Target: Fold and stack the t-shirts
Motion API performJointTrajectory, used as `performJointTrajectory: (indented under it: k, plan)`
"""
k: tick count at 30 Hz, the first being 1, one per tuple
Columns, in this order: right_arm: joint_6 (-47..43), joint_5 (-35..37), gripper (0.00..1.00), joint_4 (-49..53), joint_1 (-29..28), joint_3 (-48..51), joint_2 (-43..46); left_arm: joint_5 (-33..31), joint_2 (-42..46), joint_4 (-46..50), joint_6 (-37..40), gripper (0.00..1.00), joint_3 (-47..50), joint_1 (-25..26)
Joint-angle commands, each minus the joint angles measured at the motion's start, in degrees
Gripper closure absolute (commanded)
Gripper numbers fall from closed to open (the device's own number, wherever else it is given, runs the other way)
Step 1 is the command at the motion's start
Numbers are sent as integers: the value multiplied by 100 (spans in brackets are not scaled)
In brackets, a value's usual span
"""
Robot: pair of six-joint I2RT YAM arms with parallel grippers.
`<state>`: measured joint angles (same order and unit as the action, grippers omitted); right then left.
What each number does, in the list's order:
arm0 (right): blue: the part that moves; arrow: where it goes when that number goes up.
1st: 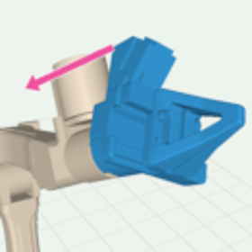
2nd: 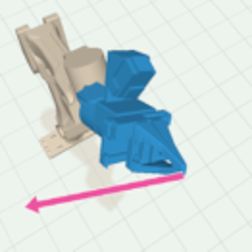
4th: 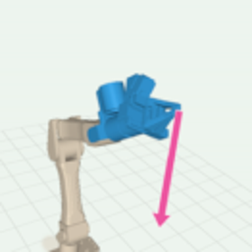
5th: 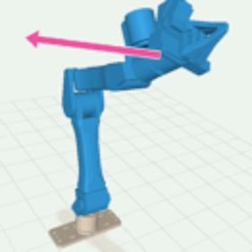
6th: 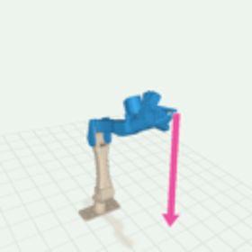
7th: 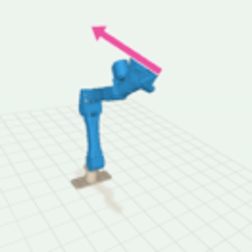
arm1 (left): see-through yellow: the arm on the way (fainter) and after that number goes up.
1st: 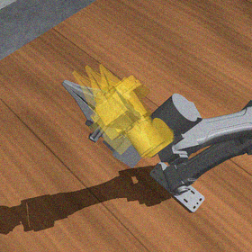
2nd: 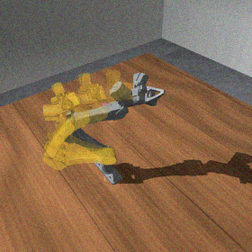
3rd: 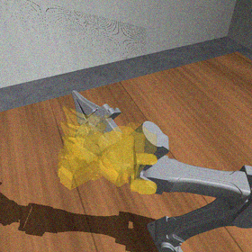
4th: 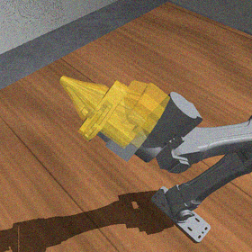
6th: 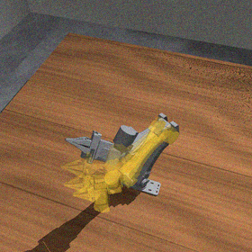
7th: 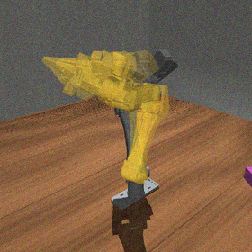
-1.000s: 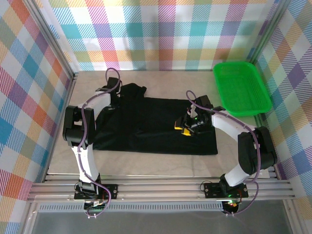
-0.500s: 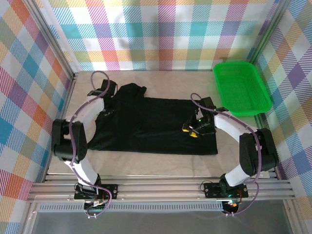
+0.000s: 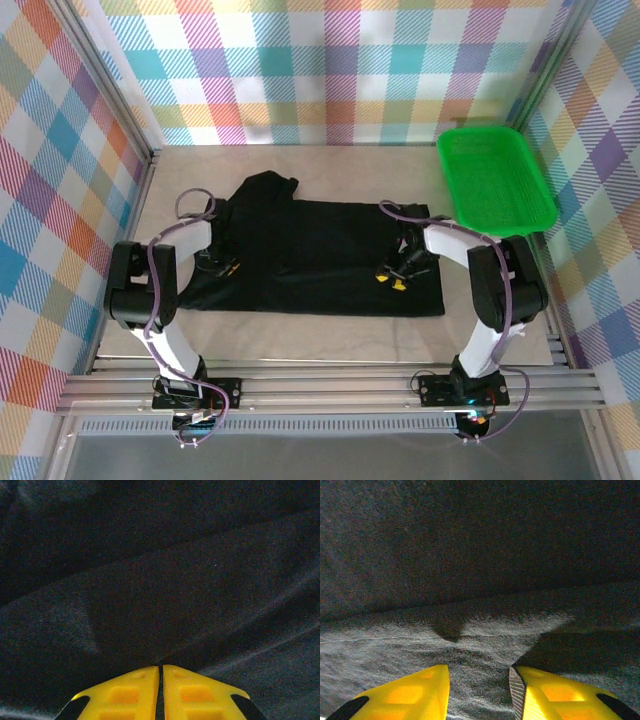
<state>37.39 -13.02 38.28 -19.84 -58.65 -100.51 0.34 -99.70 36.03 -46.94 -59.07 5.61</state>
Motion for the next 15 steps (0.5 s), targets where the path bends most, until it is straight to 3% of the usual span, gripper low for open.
performJointTrajectory:
  k: [1,11,15]
  plan:
    - [-113,300,61,409,-360,48,-277,-604,41,624,-165,86,627,-344]
    - [537,-23,59,327,-1209,293,-179,-986,671,946,63,85,1076,-932]
    - [512,-29,58,365,-1251,136,36,-1091,1025,1037,15,76,1028,-1105]
